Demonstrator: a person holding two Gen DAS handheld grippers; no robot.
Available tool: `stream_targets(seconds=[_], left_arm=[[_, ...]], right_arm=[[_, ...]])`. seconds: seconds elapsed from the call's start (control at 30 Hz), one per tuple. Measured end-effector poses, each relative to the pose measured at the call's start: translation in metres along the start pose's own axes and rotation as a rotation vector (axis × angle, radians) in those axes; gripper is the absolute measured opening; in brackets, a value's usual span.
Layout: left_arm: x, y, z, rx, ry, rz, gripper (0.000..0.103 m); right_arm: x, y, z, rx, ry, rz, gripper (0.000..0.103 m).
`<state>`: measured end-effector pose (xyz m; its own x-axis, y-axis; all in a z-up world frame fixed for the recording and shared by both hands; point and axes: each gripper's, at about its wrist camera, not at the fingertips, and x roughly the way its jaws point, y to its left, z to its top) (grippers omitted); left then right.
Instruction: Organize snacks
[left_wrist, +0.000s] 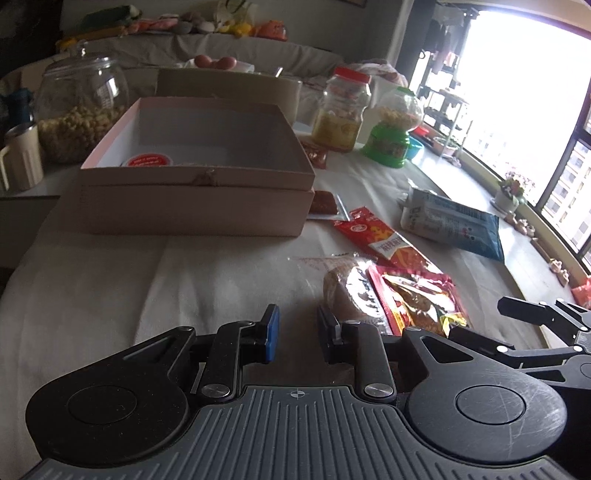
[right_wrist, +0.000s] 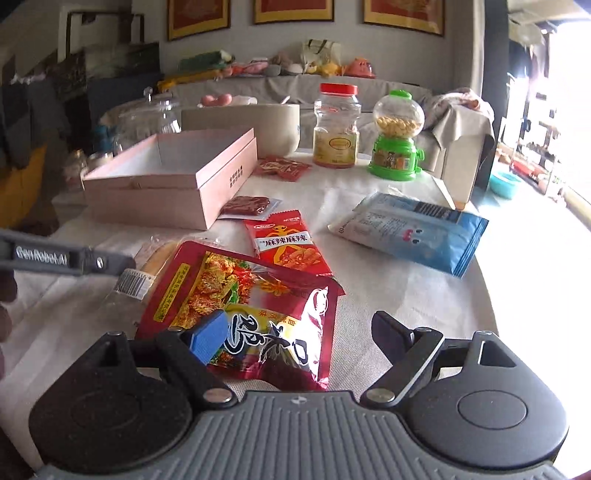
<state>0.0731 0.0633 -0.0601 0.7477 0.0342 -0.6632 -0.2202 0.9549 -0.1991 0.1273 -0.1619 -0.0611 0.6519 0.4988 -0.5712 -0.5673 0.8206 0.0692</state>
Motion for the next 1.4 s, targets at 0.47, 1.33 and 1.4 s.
stream_targets(seconds=[0.47,1.33,1.4], left_arm=[[0.006,-0.001,-0.009,-0.051,0.04,-0.002,0.026],[-0.02,0.006,0.007,-0.02,-0.074,-0.1,0.026],[-0.021,0.009,0.008,-0.031,-0.074,-0.076,0.026]], right_arm=[[0.011,-0.031,-0.011,0.207,0.018,0.097,0.096],[-0.003,-0.003,0.009,0.046,0.024,0.145,0.101],[-0.009,0.02,0.012,-0.055,-0.026,0.15,0.101]])
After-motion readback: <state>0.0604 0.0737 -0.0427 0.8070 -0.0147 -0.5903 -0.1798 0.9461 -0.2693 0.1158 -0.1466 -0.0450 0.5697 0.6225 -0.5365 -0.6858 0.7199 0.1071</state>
